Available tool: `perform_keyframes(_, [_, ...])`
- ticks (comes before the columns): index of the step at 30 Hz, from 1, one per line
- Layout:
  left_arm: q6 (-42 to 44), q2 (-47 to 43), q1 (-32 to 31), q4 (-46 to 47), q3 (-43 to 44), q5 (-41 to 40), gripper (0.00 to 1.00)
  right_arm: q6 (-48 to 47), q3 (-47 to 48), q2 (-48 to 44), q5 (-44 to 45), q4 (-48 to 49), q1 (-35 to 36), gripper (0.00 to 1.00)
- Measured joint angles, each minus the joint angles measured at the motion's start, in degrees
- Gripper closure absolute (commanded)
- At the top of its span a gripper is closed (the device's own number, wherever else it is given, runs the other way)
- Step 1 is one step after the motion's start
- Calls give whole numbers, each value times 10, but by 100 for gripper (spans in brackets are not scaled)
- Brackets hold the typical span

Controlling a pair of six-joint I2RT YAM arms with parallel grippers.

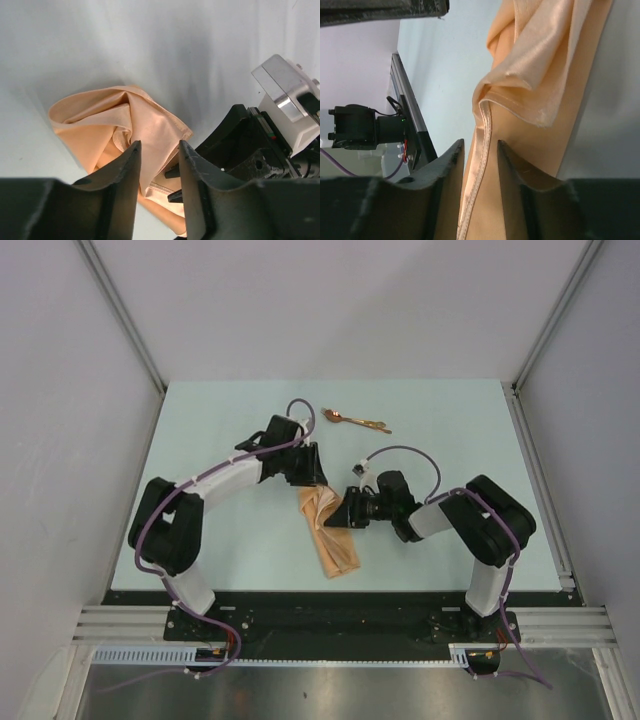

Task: Fold the napkin into a case and place the utensils inside
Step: Smooth out the smaller rectangle-folded napkin at the center of the board.

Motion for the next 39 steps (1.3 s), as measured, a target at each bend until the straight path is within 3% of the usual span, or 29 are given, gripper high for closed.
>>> perform_keyframes(2, [6,0,-14,2,1,-15,60,13,-14,0,-2,20,-2,75])
perform_keyframes(6, [23,0,-46,5,1,-55,49,35,-23,0,-5,43,-5,93])
perform_keyframes(12, [59,-8,-108,12,0,-169,41,68,-53,-7,-2,69,-10,99])
perform_keyframes(19, [106,6,-172,-4,19,-288,40,81,-108,-106,16,-10,-50,100])
perform_keyframes(25, [137,30,-200,-16,35,-327,39,65,-110,-193,35,-99,-68,100])
perform_keyframes(35, [146,98,-225,-60,73,-356,40,62,-117,-209,37,-143,-59,100])
perform_keyframes(39, [144,106,-230,-73,76,-386,47,62,-117,-209,44,-143,-28,100])
